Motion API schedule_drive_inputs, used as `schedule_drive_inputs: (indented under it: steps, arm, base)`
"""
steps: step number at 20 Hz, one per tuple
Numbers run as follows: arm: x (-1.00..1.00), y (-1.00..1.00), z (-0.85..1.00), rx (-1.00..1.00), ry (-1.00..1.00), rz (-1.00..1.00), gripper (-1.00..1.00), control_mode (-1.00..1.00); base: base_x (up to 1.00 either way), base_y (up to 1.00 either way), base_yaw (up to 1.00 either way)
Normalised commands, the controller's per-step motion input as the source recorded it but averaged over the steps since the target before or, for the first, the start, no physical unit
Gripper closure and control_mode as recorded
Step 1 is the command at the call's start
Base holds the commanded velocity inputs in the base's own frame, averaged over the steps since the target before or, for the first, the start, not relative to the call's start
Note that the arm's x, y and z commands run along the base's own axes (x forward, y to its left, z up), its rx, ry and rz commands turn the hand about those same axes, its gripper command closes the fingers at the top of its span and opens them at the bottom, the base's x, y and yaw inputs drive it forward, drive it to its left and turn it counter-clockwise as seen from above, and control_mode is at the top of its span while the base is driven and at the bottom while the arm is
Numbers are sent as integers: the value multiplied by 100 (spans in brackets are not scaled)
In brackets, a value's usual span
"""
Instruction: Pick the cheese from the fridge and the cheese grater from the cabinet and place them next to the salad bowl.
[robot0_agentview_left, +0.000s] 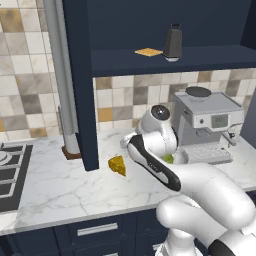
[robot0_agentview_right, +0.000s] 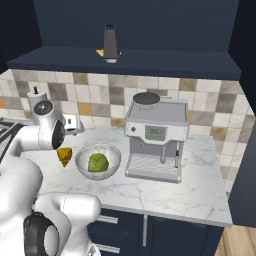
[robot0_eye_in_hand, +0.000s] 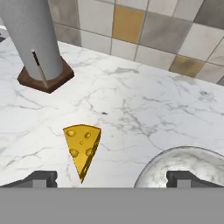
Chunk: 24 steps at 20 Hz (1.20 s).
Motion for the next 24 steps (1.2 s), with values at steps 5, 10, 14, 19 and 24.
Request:
schedule_drive_inputs:
  steps: [5, 10, 14, 19, 24]
  arm:
    - [-19, -29, 64, 6, 0, 0, -100, -100]
    - [-19, -30, 62, 5, 0, -3, -100, -100]
    - [-20, -33, 59, 4, 0, -2, -100, -100]
    - [-19, -27, 60, 4, 0, 0, -100, -100]
    - [-10, -28, 55, 0, 0, -1, -100, -100]
  base:
    - [0, 0, 0]
    - [0, 0, 0]
    - [0, 0, 0]
    - [0, 0, 0]
    - [0, 0, 0]
